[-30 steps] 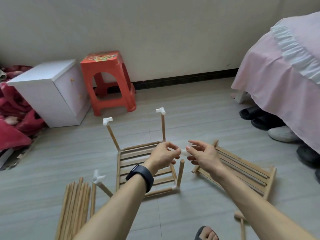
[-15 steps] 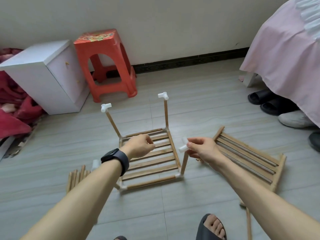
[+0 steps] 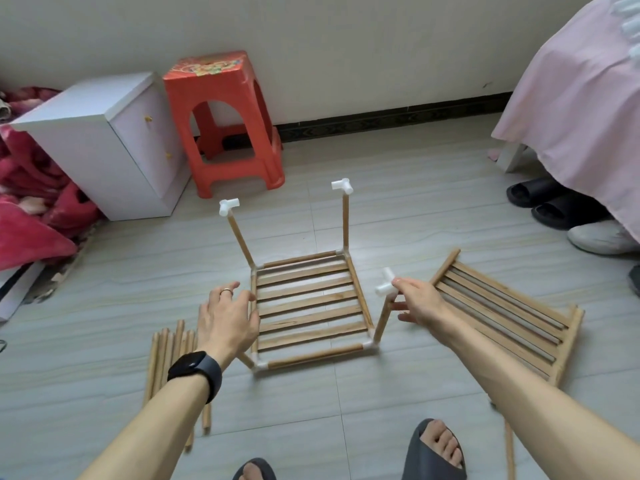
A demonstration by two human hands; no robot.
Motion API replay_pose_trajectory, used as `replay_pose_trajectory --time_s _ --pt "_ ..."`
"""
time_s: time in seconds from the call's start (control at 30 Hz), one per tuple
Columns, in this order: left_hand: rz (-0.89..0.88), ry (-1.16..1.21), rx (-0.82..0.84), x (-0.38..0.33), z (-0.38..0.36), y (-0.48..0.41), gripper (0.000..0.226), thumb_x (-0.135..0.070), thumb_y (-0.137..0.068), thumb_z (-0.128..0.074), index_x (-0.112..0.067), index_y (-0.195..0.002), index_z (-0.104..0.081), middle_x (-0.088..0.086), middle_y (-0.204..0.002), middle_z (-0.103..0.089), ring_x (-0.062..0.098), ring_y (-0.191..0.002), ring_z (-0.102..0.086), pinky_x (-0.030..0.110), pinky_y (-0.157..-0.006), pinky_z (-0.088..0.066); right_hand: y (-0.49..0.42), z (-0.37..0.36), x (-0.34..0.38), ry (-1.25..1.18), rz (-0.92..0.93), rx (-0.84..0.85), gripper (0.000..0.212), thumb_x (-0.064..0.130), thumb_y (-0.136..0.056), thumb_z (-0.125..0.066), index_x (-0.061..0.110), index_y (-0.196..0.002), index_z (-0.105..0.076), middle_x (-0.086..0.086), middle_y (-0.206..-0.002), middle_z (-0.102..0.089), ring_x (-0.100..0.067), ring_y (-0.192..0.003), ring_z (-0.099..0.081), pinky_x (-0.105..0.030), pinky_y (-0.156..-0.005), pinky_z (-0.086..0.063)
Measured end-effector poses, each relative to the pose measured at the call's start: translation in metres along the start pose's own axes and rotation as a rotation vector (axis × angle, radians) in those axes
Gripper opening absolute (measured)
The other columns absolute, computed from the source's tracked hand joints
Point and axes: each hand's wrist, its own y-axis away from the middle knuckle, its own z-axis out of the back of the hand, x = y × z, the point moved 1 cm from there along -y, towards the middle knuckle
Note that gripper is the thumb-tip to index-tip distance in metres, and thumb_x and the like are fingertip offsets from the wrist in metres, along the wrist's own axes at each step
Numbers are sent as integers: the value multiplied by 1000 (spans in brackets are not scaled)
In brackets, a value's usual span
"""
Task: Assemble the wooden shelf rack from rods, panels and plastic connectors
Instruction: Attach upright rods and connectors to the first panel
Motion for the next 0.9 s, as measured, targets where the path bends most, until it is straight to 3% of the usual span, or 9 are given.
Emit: replay_pose_trajectory --time_s 0.1,0.2,0.27,0.33,0.43,0.53,0.63,0.8,0.9 --pt "79 8 11 12 1 -5 45 -44 -98 -50 -27 -140 -50 8 -157 -36 26 -147 -22 46 -114 -28 5 1 -1 259 199 -38 61 63 -86 -57 30 -136 -58 5 -116 -67 -19 -105 -66 -48 -97 -53" --pt "187 98 97 30 -3 -8 50 -50 -100 -46 -27 -144 -45 9 -158 -32 29 -146 -25 48 -114 -30 8 0 2 597 445 -45 72 55 -89 -64 54 -152 -30 16 -116 -58 -10 -100 -61 -37 -91 -51" --pt "226 196 186 39 -9 -7 44 -52 -101 -42 -29 -138 -49 12 -152 -36 30 -133 -42 48 -109 -36 8 -2 3 699 532 -62 58 56 -93 -62 45 -148 -46 14 -121 -64 -12 -105 -64 -36 -94 -53" --pt "242 314 207 41 -13 -6 32 -50 -102 -41 -31 -124 -55 13 -142 -41 22 -100 -55 41 -94 -44 7 -3 3 720 565 -114 54 56 -92 -64 35 -141 -58 6 -119 -72 -16 -107 -67 -37 -96 -55" --pt "241 275 179 38 -16 -5 22 -46 -101 -41 -32 -110 -56 9 -127 -44 10 -72 -48 32 -70 -39 8 -7 2 734 618 -220 50 53 -91 -67 26 -133 -66 -6 -108 -77 -23 -100 -72 -38 -87 -59" --pt "250 240 156 34 -15 -5 18 -40 -99 -42 -32 -106 -57 5 -115 -44 12 -68 -47 31 -65 -36 7 -13 0 735 614 -262 42 51 -94 -66 25 -127 -69 -5 -95 -77 -25 -91 -71 -37 -80 -58" --pt "249 244 144 36 -16 -5 19 -37 -99 -42 -32 -105 -58 4 -111 -42 13 -68 -45 33 -72 -39 11 -16 -8 703 628 -303 37 48 -93 -66 28 -123 -70 2 -84 -73 -18 -81 -67 -33 -75 -56" --pt "257 246 112 38 -22 -4 20 -35 -98 -41 -29 -104 -59 5 -105 -45 13 -68 -43 33 -73 -40 20 -16 -23 613 653 -331 38 47 -92 -68 31 -126 -69 6 -82 -70 -12 -72 -63 -37 -70 -59" --pt "251 236 125 37 -21 -2 20 -36 -99 -40 -29 -107 -58 5 -105 -45 11 -68 -40 33 -70 -37 23 -16 -17 600 567 -259 47 64 -91 -59 39 -131 -65 11 -83 -68 -12 -78 -66 -39 -76 -60"
